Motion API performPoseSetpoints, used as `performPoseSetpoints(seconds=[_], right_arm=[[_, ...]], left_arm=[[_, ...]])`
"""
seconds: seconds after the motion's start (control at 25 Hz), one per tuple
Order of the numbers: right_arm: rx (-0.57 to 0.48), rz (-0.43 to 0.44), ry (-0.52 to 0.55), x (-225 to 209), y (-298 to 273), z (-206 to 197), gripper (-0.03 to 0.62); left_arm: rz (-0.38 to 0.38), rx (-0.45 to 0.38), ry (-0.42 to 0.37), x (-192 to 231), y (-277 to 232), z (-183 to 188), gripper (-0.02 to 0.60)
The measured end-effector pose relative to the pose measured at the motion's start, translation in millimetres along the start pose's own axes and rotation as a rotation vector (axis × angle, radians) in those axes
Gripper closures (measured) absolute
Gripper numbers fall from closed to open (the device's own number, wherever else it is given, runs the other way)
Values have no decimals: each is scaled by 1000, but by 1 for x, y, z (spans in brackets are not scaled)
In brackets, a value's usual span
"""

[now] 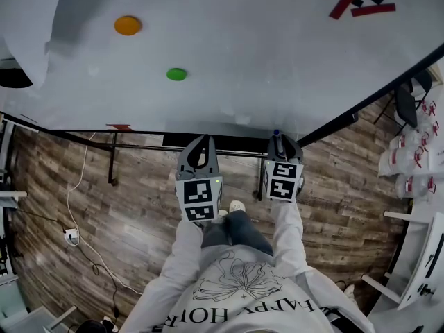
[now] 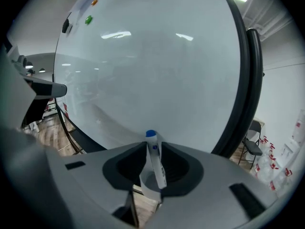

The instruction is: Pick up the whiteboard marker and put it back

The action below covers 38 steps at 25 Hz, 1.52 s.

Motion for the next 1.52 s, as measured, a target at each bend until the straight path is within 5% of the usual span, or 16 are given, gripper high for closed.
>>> performPoseSetpoints(seconds=[0.28, 0.92, 1.52], right_arm=[[-3, -2, 21, 3, 2, 2, 523], [-199, -70, 7, -7, 63, 44, 526], [-315, -23, 142, 46, 91, 88, 528]], left_arm=[[4, -6, 9, 1, 6, 0, 575], [0, -77, 23, 4, 40, 16, 575], [70, -158, 51, 37, 91, 28, 575]])
Point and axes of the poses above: the fingertips, and each gripper's own axes: y backward along the fingers, x to its left, z out of its top, the point moved 6 cm from there along y, backward along the fingers, and after that the axes turned 6 degrees about y, right-handed, at the moved point
